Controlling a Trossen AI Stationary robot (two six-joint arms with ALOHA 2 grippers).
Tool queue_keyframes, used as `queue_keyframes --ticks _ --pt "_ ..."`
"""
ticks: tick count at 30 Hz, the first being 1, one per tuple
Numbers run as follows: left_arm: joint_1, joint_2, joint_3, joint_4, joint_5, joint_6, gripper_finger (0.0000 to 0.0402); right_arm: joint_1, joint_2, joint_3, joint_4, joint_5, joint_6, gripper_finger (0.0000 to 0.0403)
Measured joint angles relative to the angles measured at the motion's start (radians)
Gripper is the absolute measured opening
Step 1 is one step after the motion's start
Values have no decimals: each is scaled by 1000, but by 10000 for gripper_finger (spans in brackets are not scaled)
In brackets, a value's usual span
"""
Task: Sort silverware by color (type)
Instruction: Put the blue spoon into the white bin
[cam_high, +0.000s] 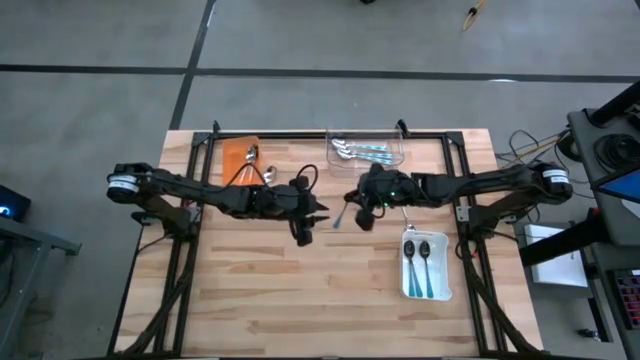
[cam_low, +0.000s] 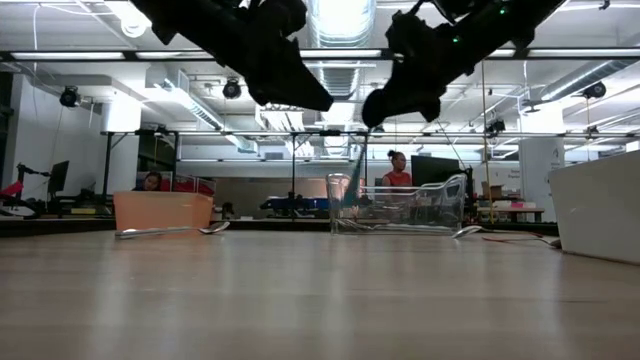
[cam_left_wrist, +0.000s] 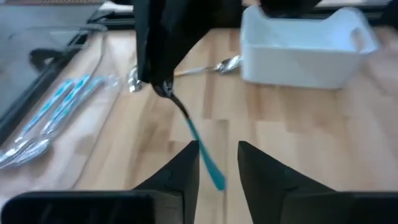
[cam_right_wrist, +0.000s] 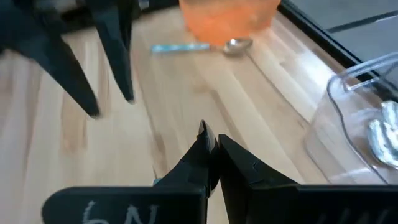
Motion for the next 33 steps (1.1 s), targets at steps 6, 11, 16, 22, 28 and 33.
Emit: queue_keyframes --ticks 6,11,16,22,28,33 --pt "1 2 -29 136 24 -20 123 28 -4 0 -29 -1 -128 10" --pt "3 2 -68 268 24 -22 144 50 2 0 -24 -1 -167 10" --pt "6 3 -102 347 24 -6 150 69 2 4 -25 -3 -191 10" --pt "8 3 -127 474 33 46 151 90 48 59 -28 -4 -221 10" --pt "8 3 -130 486 43 69 151 95 141 168 -128 -3 -246 10" --pt "8 3 -157 485 78 79 151 99 205 266 -226 0 -281 11"
